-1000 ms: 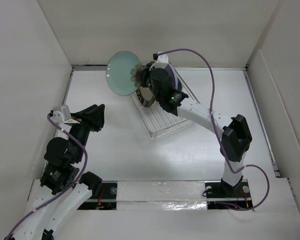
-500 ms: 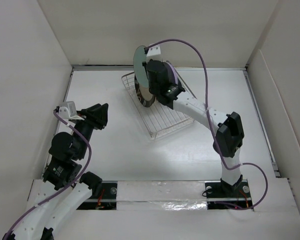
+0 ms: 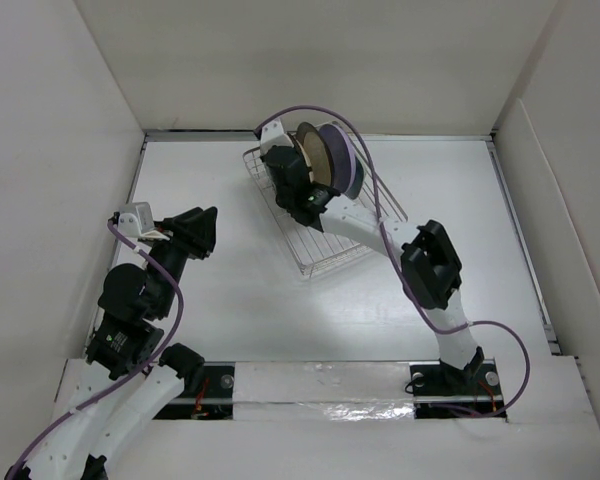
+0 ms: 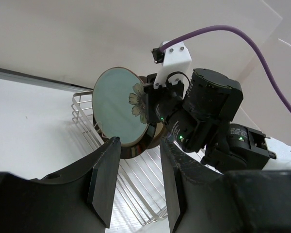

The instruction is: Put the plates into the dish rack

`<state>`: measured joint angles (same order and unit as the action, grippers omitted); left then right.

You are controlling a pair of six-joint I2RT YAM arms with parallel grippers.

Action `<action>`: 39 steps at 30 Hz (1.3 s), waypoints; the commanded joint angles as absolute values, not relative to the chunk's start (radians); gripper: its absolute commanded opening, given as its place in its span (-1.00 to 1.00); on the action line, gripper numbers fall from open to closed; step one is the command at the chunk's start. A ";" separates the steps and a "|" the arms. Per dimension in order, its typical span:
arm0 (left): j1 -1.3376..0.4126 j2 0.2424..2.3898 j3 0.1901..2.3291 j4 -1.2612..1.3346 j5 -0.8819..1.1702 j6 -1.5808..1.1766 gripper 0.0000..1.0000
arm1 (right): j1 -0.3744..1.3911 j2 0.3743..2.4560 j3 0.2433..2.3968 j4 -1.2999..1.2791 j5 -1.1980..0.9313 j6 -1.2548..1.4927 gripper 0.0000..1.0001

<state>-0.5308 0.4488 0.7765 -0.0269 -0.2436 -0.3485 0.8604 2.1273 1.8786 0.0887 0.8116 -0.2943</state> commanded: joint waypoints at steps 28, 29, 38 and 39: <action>-0.537 0.486 0.788 0.002 -0.224 -0.331 0.32 | 0.881 1.994 1.806 0.055 0.743 0.090 0.99; -0.537 0.494 0.790 0.002 -0.221 -0.331 0.34 | 0.881 1.941 1.792 0.063 0.723 0.101 0.99; -0.537 0.506 0.785 0.002 -0.224 -0.319 0.47 | 0.899 1.521 1.487 0.147 0.658 0.195 0.99; -0.537 0.508 0.785 0.002 -0.227 -0.321 0.47 | 0.899 1.459 1.365 0.169 0.672 0.215 0.99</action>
<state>-0.5308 0.5018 0.7765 -0.0277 -0.2321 -0.3351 0.8917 1.5867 1.5166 0.0826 0.6544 0.1490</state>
